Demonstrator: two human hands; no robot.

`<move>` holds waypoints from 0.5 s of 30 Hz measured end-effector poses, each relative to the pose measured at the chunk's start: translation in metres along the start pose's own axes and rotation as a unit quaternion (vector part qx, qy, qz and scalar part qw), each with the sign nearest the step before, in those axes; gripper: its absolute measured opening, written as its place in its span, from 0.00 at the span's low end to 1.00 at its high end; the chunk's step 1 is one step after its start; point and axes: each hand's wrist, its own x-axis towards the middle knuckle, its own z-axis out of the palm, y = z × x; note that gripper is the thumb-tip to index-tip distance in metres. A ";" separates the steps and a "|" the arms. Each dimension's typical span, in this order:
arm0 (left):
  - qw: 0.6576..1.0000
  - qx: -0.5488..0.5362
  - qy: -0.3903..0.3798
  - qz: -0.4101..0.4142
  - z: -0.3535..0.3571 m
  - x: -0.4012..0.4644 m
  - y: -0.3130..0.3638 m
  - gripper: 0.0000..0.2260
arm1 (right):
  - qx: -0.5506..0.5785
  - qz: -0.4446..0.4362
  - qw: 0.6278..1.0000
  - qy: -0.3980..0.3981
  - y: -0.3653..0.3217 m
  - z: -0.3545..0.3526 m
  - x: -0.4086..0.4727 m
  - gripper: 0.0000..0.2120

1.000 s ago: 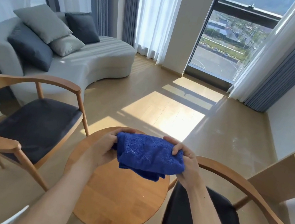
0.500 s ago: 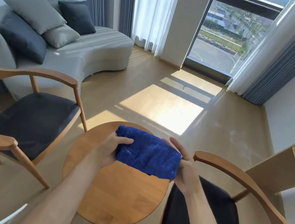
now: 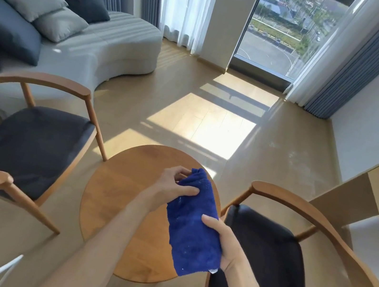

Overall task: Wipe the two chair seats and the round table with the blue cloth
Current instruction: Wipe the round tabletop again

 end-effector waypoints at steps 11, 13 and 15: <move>0.955 0.095 0.203 -0.195 -0.008 0.006 -0.157 0.04 | -0.103 0.039 0.965 0.239 0.095 -0.067 0.046 0.26; 0.948 0.110 0.212 -0.211 -0.005 0.007 -0.179 0.04 | -0.113 0.034 0.959 0.259 0.112 -0.084 0.056 0.25; 0.942 0.124 0.217 -0.223 0.000 0.012 -0.198 0.05 | -0.120 0.010 0.950 0.287 0.119 -0.097 0.069 0.18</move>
